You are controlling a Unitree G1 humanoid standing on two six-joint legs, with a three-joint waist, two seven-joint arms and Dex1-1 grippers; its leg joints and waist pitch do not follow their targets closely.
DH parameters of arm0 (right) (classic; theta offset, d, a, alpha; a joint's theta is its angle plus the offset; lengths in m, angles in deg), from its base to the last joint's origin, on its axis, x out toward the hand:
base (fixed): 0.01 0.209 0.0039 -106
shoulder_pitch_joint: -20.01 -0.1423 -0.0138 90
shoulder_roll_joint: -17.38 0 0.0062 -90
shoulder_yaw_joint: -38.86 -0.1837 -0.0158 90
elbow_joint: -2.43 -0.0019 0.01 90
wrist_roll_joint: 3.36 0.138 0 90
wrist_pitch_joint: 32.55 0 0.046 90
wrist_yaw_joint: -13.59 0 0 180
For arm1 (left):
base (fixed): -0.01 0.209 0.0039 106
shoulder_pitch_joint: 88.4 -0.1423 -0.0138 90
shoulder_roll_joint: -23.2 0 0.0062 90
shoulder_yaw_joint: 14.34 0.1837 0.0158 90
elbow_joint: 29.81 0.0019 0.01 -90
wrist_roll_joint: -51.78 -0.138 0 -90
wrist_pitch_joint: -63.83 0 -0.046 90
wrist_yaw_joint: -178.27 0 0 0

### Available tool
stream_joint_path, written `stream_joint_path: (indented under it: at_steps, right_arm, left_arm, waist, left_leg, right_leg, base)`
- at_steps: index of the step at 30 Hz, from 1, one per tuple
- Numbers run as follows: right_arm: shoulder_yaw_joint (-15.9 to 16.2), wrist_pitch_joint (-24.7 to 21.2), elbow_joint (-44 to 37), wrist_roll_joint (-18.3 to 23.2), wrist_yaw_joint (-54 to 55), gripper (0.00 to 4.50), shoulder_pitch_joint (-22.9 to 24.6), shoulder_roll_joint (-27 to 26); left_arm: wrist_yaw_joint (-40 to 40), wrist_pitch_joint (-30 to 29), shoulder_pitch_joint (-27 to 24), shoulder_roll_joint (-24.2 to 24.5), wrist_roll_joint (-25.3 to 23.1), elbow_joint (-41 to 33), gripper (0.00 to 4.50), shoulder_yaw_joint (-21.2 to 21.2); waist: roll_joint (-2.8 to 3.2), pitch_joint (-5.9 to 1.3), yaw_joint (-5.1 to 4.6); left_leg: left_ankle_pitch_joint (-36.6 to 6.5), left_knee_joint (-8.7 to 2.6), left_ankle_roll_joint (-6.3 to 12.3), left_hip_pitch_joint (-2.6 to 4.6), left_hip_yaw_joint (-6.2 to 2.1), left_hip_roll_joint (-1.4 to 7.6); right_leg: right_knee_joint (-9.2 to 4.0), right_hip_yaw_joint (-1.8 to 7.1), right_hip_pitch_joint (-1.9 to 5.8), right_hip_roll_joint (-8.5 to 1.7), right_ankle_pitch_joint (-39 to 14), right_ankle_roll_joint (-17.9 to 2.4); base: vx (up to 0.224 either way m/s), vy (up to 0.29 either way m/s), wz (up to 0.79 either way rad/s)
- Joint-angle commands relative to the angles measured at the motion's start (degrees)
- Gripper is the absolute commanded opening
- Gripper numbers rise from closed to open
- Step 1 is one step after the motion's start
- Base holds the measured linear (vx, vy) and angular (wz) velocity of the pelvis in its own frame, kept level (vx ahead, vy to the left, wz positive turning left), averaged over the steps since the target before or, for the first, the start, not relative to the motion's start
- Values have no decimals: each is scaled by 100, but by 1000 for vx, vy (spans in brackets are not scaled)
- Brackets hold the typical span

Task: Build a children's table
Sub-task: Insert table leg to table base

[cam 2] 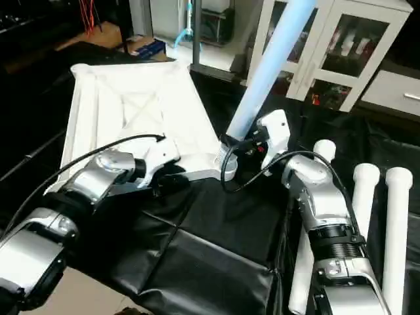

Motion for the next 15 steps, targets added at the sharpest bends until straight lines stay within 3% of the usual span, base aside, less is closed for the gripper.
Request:
stream_joint_path:
  at_steps: [1,2,4,10,12,14,15]
  right_arm:
    - [-26,-47,-122,-17,-30,186,7,69]
    - [-28,-50,-125,-21,-29,186,4,65]
    - [-53,-52,-138,-22,-17,186,0,57]
    - [-73,-161,-199,24,-102,186,98,122]
    - [-15,-267,-176,37,-258,186,194,187]
    - [89,-372,-151,42,-460,186,338,248]
    - [89,-372,-151,42,-460,186,338,248]
  left_arm:
    - [6,-193,-144,-74,-218,318,84,256]
    - [-4,-174,-139,-80,-226,342,84,266]
    - [-9,-160,-118,-111,-185,336,43,213]
    - [-522,-136,-169,-62,167,16,6,-85]
    - [-922,-43,-309,61,310,-226,1,-141]
    - [-1310,31,-625,299,371,-651,0,-57]
    - [-1310,31,-625,299,371,-651,0,-57]
  waist:
    - [5,-415,-7]
    - [24,-381,-20]
    - [15,-397,-40]
    - [17,-454,-30]
    - [25,-459,-12]
    - [-25,-463,-12]
    - [-5,-468,4]
  left_leg:
    - [-1400,-439,221,114,-151,269]
    - [-1631,-459,169,150,-162,271]
    - [-1791,-471,93,179,-187,270]
    - [-1347,-480,206,142,-178,291]
    - [-1165,-474,285,158,-156,302]
    - [-992,-475,412,120,-147,307]
    - [-970,-472,406,124,-159,323]
  right_leg:
    - [-524,242,342,-386,-2006,-1141]
    - [-572,228,320,-383,-2366,-1061]
    - [-597,213,340,-396,-2628,-971]
    - [-501,244,392,-418,-1716,-1258]
    - [-483,254,378,-411,-1422,-1353]
    - [-450,259,413,-425,-1208,-1449]
    - [-428,262,420,-450,-1200,-1461]
  base:
    - [0,0,0]
    - [0,0,0]
    - [0,0,0]
    - [0,0,0]
    - [0,0,0]
    - [0,0,0]
    - [0,0,0]
